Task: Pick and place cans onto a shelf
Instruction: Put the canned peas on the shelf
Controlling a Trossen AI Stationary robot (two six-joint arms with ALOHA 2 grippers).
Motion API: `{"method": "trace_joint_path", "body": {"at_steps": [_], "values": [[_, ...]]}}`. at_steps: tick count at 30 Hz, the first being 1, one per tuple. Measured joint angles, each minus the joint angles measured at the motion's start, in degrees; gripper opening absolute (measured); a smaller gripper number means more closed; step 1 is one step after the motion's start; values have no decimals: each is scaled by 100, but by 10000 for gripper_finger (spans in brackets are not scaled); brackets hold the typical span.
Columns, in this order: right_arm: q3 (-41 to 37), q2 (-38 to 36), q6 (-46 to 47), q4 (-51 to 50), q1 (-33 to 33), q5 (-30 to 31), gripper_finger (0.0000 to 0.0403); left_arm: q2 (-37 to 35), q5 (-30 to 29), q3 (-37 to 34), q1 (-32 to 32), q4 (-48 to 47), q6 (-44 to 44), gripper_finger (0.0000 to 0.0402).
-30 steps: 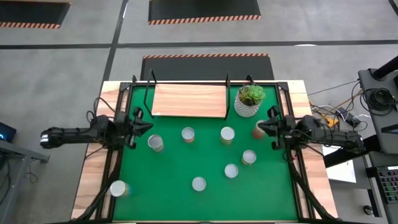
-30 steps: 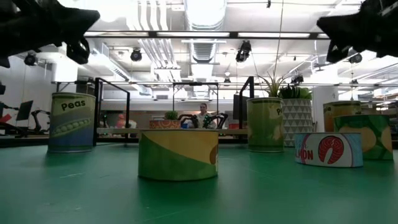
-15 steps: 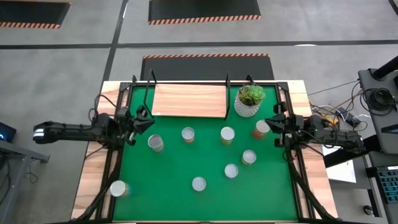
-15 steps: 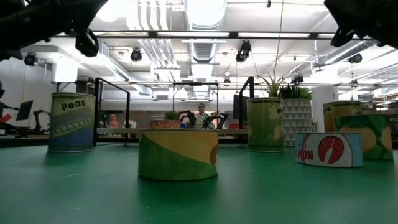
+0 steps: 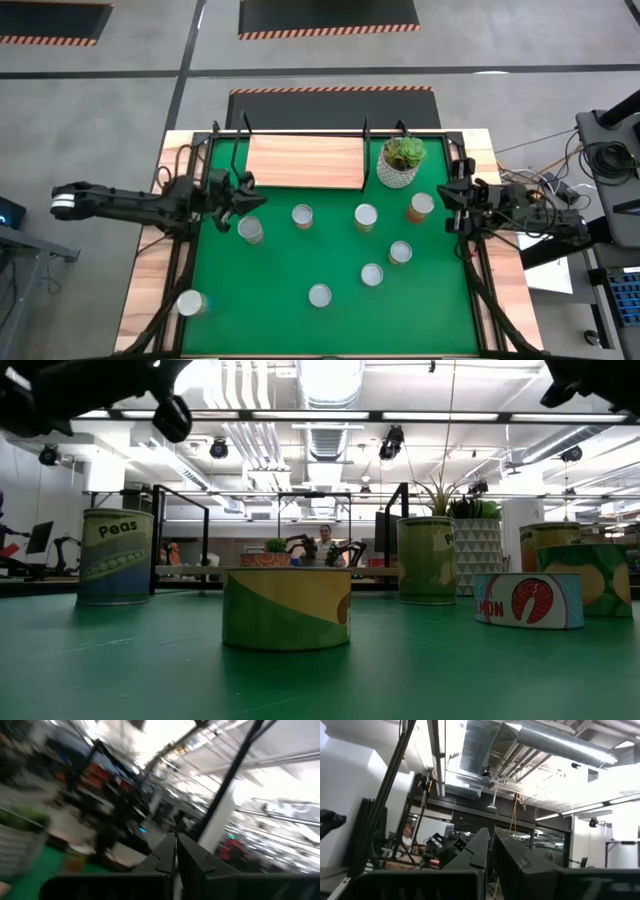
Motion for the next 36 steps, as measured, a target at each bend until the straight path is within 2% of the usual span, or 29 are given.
{"method": "trace_joint_path", "body": {"at_steps": [4,7,9,14,16,18,21,24,32,36], "values": [[254,328,-184,21,0,-3,18,404,109,364,-255,-338,-449,0],[457,637,-215,25,0,-3,18,575,111,825,-499,-1490,-1047,0],[573,860,-308,25,0,-3,18,671,96,1301,-675,-3010,-1492,0],[852,1409,-615,22,0,-1,18,1246,-716,2908,-1299,-8303,-2434,0],[952,1622,-665,23,0,-1,18,1593,-1398,3460,-1618,-9883,-2776,0],[1033,1814,-674,16,0,-1,18,1903,-1839,3904,-1847,-10874,-3013,0],[1154,2064,-790,17,0,1,18,2246,-1874,4340,-1922,-11479,-3094,0],[1242,2255,-832,11,0,3,18,2362,-1876,4510,-1928,-11463,-3135,0],[1308,2513,-942,8,0,6,18,2383,-2106,4308,-1880,-11471,-3450,2],[1308,2500,-954,8,0,8,18,2374,-2093,4259,-1844,-11467,-3530,35]]}}
